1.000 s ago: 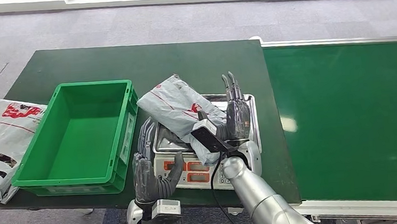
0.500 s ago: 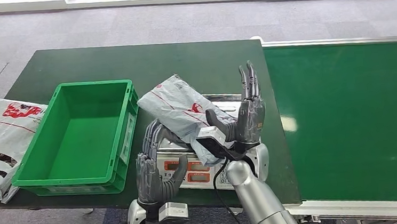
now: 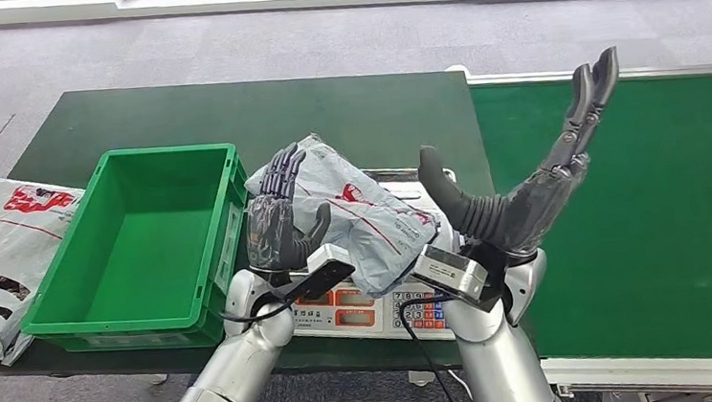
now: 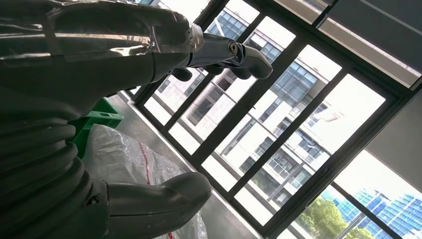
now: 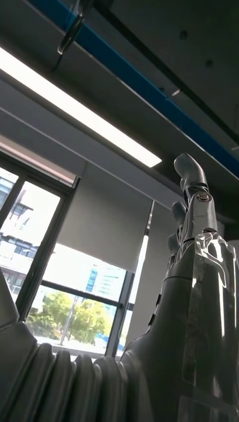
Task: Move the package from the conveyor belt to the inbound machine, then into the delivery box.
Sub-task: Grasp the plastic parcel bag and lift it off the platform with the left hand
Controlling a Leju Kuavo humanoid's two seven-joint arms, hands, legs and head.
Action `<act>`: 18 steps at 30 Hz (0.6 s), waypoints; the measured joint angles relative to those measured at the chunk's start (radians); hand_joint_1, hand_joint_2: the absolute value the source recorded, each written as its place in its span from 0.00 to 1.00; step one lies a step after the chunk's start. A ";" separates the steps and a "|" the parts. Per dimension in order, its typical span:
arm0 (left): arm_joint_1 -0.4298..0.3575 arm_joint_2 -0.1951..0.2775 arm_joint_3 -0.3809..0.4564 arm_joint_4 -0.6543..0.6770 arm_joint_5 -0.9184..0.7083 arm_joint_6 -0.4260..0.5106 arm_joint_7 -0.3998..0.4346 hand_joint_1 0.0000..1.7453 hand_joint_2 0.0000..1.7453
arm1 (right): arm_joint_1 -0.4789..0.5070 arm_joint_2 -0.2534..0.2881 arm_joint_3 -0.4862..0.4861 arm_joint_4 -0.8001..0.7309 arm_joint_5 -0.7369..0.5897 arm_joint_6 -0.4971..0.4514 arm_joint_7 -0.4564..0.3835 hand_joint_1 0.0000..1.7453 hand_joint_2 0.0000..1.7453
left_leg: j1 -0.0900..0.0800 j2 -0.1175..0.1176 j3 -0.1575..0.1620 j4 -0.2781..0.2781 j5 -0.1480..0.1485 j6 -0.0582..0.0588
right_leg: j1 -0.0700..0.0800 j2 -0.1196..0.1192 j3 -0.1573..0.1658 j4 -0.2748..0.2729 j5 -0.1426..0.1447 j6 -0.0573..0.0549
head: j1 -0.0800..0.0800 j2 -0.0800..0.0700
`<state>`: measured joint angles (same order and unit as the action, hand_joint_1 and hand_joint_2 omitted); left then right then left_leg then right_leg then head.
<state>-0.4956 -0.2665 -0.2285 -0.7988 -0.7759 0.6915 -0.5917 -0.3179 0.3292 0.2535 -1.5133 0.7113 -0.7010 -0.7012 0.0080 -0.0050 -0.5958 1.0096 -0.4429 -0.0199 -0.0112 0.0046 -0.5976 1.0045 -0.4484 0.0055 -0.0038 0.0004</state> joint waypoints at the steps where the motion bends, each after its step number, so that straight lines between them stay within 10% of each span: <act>1: -0.010 -0.002 0.004 0.013 0.000 0.000 0.000 0.00 1.00 | 0.002 -0.001 0.000 -0.010 0.000 0.000 0.000 0.00 1.00 | 0.000 0.000 0.000 0.000 0.000 0.000 | 0.000 0.000 0.000 0.000 0.000 0.000 | 0.000 0.000; 18: -0.059 -0.021 0.032 0.082 0.008 -0.004 -0.006 0.00 1.00 | 0.022 -0.008 0.001 -0.074 -0.004 0.001 0.000 0.00 1.00 | 0.000 0.000 -0.001 0.000 0.000 0.000 | 0.000 0.000 -0.001 0.000 0.000 0.000 | 0.000 0.000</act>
<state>-0.5548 -0.2873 -0.1967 -0.7172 -0.7677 0.6878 -0.5980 -0.2963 0.3207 0.2543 -1.5875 0.7075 -0.7000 -0.7012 0.0080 -0.0051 -0.5963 1.0096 -0.4431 -0.0199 -0.0112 0.0045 -0.5982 1.0045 -0.4486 0.0054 -0.0038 0.0004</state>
